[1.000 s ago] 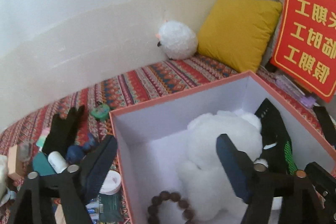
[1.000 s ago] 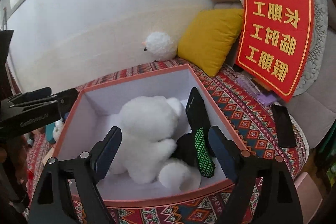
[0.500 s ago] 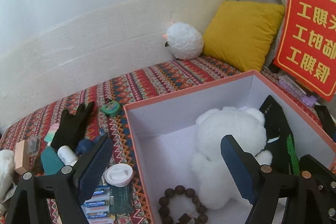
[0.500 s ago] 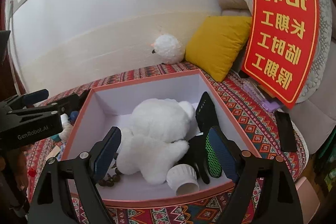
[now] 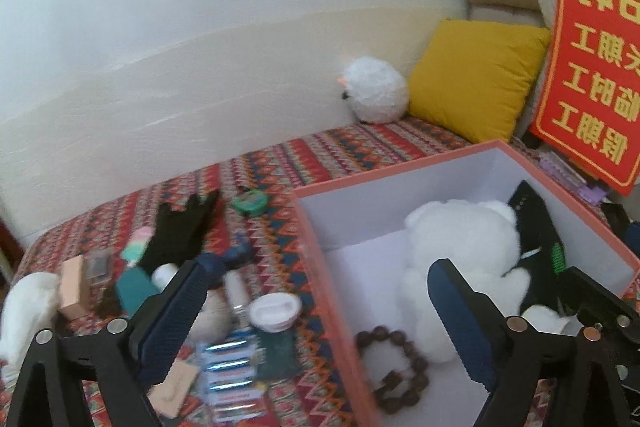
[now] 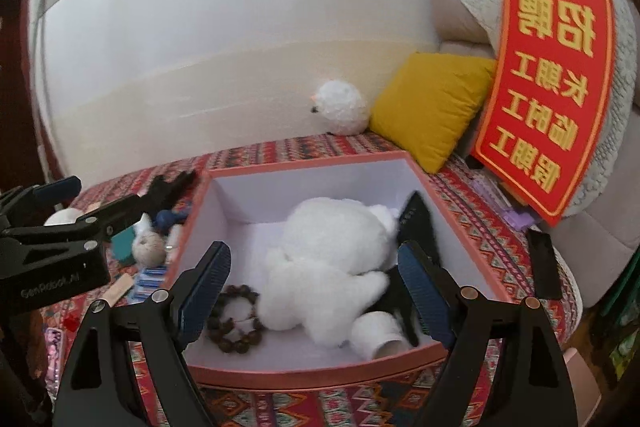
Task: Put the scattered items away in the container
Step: 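Grasp the red cone with the left gripper while the right grasps the blister card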
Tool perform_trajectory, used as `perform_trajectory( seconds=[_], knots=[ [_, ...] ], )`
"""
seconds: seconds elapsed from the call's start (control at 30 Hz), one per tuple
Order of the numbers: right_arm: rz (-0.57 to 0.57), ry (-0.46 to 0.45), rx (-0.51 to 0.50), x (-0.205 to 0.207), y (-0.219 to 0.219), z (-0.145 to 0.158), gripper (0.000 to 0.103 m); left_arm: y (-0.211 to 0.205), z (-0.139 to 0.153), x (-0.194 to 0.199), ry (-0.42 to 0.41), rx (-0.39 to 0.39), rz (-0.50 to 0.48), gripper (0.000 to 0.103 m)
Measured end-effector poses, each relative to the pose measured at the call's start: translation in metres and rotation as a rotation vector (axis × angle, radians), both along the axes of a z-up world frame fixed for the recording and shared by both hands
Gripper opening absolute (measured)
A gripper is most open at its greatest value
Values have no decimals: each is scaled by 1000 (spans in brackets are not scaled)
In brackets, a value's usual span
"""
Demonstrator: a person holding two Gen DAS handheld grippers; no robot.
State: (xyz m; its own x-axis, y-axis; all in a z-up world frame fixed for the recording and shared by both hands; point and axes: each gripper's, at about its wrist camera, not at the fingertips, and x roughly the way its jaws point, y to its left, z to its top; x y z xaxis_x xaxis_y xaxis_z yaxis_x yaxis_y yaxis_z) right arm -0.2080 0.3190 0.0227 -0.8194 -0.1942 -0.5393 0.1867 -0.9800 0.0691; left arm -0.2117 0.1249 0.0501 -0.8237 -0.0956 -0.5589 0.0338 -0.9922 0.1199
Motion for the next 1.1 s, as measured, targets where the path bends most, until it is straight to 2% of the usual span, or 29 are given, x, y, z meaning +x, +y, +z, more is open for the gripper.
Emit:
perform_trajectory(
  seconds=[0.33, 0.53, 0.6, 0.73, 0.83, 1.0, 1.1],
  knots=[
    [213, 21, 72, 23, -129, 0, 88, -107, 5, 51, 28, 17, 160, 96],
    [349, -41, 98, 34, -208, -23, 88, -188, -12, 79, 5, 33, 285, 98],
    [388, -87, 91, 31, -229, -35, 88, -219, -27, 86, -39, 41, 320, 98],
    [440, -210, 35, 19, -256, -62, 88, -254, -66, 96, -184, 29, 257, 98],
    [462, -296, -7, 5, -270, -82, 87, -261, -103, 104, -267, -24, 215, 98],
    [484, -469, -95, -23, -282, -124, 76, -266, -150, 98, -389, 24, 167, 97],
    [483, -578, -160, -41, -287, -149, 73, -261, -168, 89, -429, -4, 154, 97]
  ],
)
